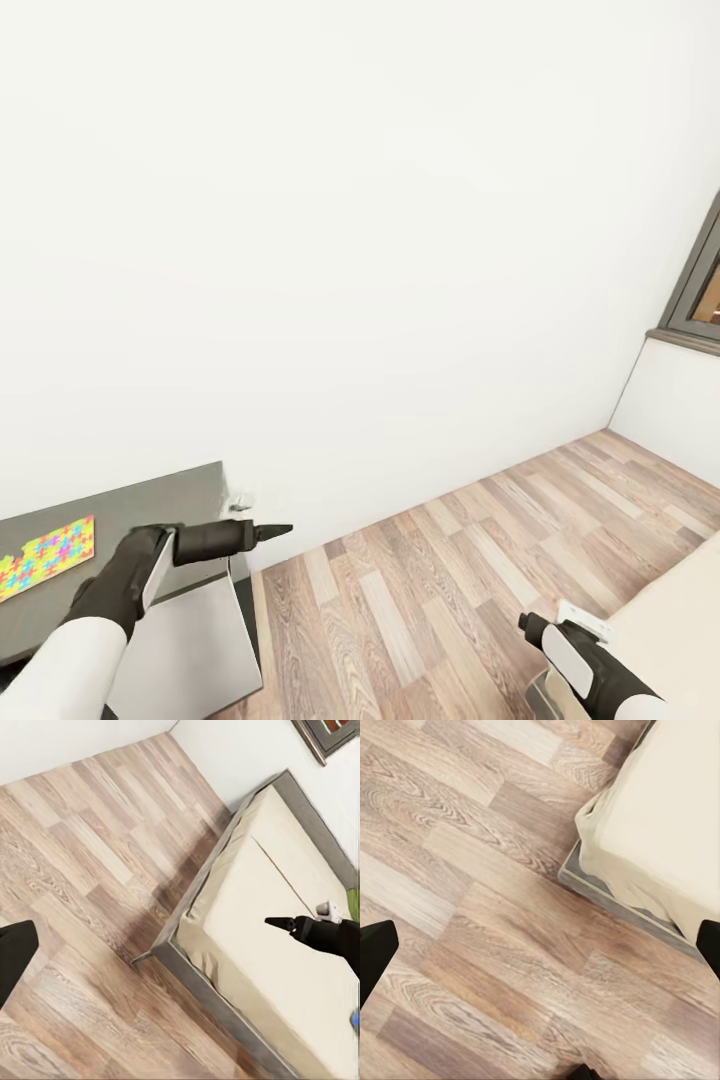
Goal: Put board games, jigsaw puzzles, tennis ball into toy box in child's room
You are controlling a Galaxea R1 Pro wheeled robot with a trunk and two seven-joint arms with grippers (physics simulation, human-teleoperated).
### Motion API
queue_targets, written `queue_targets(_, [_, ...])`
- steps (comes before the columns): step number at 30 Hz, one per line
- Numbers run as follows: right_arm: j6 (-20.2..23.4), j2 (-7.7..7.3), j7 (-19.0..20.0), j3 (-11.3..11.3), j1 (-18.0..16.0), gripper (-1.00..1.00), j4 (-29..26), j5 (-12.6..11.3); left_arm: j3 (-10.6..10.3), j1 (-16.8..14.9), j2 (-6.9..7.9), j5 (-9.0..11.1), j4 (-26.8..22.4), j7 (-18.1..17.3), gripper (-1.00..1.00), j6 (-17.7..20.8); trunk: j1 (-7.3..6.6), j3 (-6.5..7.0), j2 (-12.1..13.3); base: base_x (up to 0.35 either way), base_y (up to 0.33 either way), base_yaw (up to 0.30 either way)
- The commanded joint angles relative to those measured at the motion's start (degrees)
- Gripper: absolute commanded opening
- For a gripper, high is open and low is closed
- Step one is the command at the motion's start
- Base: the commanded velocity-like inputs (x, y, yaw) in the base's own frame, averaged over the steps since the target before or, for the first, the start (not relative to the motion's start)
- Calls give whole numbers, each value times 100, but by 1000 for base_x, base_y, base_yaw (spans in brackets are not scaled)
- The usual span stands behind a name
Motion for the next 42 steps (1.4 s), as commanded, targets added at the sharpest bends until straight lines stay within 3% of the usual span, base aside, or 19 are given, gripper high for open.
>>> queue_targets(1, [25,2,-45,59,-4,100,-13,-33,18,12,-97,-74,-5,38,100,45,4,-17,-14,0,0,0])
queue_targets(6, [15,163,-42,74,-4,100,-12,-26,-138,40,-514,-377,-5,853,100,-20,4,-33,-14,0,0,0])
queue_targets(8, [12,247,-42,94,-4,100,-12,-4,-198,55,-860,-455,32,1531,100,-294,4,-39,-14,0,0,-13])
queue_targets(11, [9,291,-44,228,-4,100,-5,147,-216,63,-1108,-486,376,2400,100,-541,4,-42,-14,0,0,-157])
queue_targets(16, [10,304,-42,303,-4,100,-3,235,-213,68,-1187,-457,665,3256,100,-800,4,-43,-14,0,0,-247])
queue_targets(23, [3,302,-44,313,-4,100,-3,248,-212,69,-1268,-442,1055,3759,100,-1029,4,-44,-14,0,0,-275])
queue_targets(29, [2,299,-45,314,-4,100,-3,249,-204,69,-1499,-445,1829,4648,100,-1733,4,-44,-14,0,0,-279])
queue_targets(33, [-136,299,-43,315,-4,100,2,249,-192,66,-1590,-442,1980,5153,100,-1873,4,-44,-14,0,0,-279])
queue_targets(38, [-321,298,-50,311,-4,100,-74,243,-181,62,-1612,-434,2004,5321,100,-1895,4,-35,-14,0,0,-266])
queue_targets(42, [-252,316,-85,307,-8,100,-470,239,-172,58,-1615,-423,1983,5338,100,-1865,4,-14,-14,0,0,-242])
